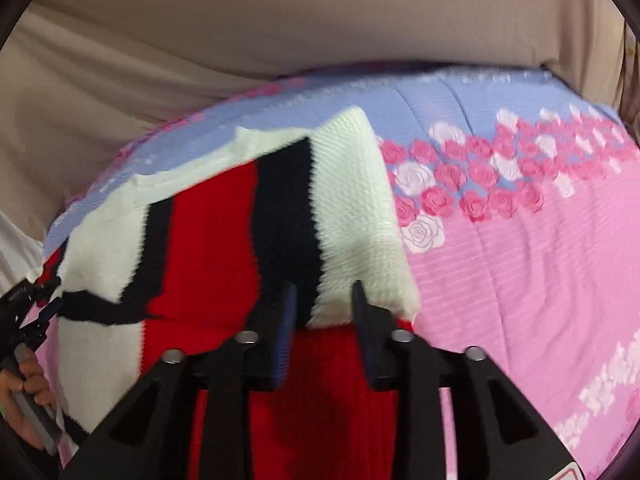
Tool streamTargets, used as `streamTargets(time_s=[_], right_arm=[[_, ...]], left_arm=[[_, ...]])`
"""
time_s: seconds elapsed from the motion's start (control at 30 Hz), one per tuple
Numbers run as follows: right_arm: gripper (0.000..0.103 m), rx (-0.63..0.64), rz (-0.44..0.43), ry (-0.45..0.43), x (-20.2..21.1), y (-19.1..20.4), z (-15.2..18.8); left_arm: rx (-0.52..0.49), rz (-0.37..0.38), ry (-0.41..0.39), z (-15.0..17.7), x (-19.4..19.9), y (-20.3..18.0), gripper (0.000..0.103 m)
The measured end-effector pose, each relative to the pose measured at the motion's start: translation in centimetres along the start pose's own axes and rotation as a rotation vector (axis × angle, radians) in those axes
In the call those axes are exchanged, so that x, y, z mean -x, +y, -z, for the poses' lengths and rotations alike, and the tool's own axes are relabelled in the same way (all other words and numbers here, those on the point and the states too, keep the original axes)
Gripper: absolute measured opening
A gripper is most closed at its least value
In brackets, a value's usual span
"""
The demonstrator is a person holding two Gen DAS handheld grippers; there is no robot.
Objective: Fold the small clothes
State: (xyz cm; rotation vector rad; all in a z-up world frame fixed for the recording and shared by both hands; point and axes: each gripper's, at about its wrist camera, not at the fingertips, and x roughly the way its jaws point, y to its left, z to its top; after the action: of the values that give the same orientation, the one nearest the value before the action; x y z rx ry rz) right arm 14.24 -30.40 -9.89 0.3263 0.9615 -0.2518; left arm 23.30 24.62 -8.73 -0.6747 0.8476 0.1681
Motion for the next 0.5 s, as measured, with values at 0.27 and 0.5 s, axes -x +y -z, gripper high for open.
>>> streamTargets(time_s=[0.27,0.5], right_arm=[[0.051,0.103,-0.065,0.098,1.7,5.3,4.5],[0.053,0.114,-0.103,0.177,1.1,9.0,6.6]], left_arm=[[0.357,-0.151,-0.010,-12.2,-5.2,12.2,0.064],[0.108,-0.066,-0.092,-13.9,-2.6,2.9,0.003]])
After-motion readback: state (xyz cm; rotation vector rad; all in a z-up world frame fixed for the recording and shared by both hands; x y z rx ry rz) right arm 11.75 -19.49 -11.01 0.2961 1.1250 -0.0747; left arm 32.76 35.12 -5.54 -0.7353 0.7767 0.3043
